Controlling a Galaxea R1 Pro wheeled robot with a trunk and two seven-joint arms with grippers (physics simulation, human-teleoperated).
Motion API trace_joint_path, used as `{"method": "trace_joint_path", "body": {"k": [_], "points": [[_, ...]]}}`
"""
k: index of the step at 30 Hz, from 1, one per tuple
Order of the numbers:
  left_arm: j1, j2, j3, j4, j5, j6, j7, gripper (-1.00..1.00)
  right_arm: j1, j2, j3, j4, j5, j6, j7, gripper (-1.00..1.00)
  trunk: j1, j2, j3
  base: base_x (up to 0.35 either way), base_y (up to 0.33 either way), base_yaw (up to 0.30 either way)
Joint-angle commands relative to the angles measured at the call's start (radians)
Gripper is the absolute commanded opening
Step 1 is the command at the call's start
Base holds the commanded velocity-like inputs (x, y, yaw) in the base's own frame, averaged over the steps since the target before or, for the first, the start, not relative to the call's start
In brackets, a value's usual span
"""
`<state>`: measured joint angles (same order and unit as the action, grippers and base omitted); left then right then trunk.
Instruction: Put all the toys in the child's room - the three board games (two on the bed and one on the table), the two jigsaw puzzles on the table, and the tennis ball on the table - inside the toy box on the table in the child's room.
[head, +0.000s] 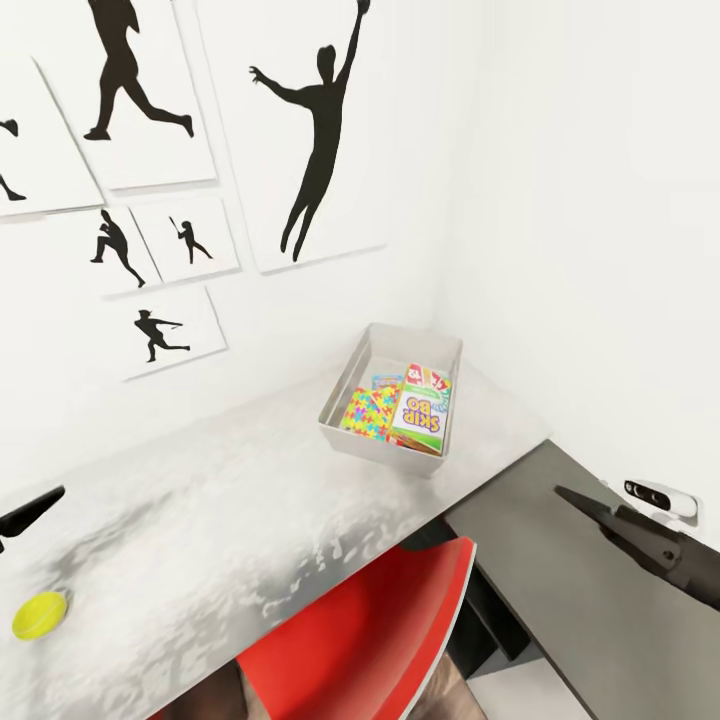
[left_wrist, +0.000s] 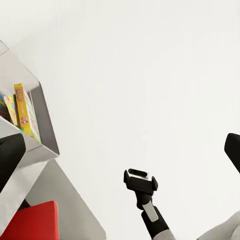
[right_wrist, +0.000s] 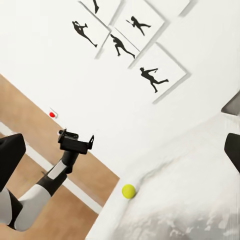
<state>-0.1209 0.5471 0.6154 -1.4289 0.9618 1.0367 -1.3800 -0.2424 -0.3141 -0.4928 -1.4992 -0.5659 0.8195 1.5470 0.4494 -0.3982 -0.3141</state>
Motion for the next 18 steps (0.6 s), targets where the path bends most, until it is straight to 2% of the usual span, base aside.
{"method": "trace_joint_path", "body": {"k": [1, 18], "points": [[0.001, 0.000, -0.001, -0.001, 0.002, 0.009, -0.001, 1.00, 0.000, 0.000, -0.007, 0.000, -0.001, 0.009, 0.003, 1.00, 0.001, -0.002, -0.002, 0.000, 0.000, 0.000], [0.006, -0.009, 0.007, -0.001, -0.010, 0.000, 0.004, 1.00, 0.002, 0.001, -0.023, 0.007, 0.000, -0.017, 0.005, 1.00, 0.001, -0.002, 0.007, 0.000, 0.000, -0.013]]}}
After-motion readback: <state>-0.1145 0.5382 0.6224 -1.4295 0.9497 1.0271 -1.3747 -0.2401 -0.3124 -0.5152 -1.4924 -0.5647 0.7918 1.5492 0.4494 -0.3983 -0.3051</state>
